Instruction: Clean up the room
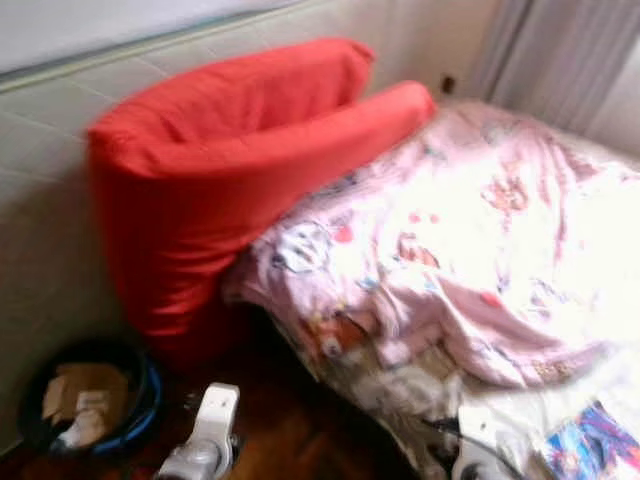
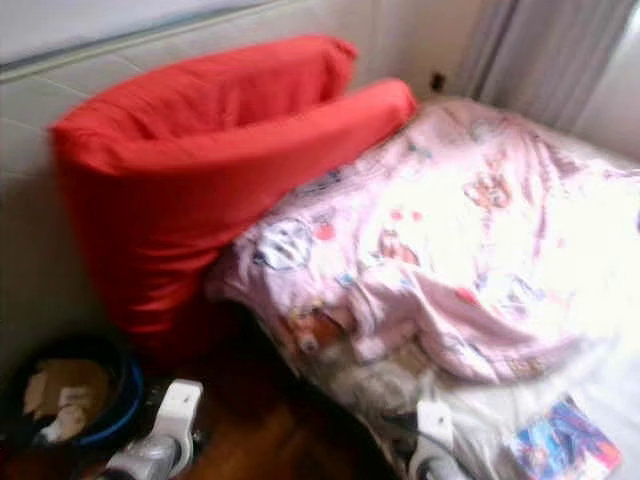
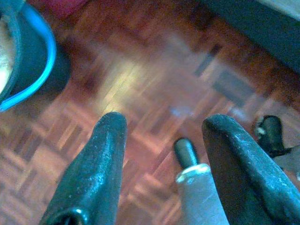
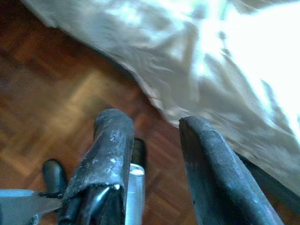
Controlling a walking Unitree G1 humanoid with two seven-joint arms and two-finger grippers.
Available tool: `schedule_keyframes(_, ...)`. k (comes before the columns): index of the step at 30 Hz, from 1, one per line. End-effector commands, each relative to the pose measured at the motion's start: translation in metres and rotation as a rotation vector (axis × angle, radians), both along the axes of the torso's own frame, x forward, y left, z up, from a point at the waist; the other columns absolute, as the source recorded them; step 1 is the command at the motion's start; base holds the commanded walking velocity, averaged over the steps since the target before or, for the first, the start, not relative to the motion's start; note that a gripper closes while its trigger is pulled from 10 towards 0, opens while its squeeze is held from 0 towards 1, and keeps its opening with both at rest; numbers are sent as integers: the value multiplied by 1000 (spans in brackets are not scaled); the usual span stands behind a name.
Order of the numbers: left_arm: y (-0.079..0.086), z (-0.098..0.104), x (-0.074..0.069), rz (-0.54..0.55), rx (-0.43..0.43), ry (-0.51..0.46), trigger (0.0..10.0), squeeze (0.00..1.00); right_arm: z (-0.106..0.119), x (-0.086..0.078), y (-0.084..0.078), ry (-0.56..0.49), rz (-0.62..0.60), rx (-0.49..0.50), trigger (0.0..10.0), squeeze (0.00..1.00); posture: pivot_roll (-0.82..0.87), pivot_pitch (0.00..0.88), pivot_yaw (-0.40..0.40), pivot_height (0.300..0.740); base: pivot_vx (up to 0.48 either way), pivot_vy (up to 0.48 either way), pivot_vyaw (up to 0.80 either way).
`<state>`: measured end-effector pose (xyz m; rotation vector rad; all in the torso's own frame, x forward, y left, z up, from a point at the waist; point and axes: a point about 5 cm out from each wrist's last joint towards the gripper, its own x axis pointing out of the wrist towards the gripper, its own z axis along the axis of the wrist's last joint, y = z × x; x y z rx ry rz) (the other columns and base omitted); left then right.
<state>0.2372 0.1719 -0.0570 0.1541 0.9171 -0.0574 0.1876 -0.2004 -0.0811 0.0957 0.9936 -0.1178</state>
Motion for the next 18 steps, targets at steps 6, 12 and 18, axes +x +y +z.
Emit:
schedule_keyframes(6, 2, -6, -10, -14, 9, 32, 10000, 0, 1, 3, 3, -6, -2, 7, 10000, 0, -79, 0, -25, 740, 0, 0, -794)
schedule_keyframes(12, 2, -5, -9, -34, 17, 31, 10000, 0, 1, 3, 3, -6, 1, 6, 10000, 0, -78, 0, -24, 740, 0, 0, -788)
schedule_keyframes(18, 3, -5, -9, -27, 14, 30, 10000, 0, 1, 4, 3, -8, 1, 6, 10000, 0, -79, 0, -23, 740, 0, -263, -792)
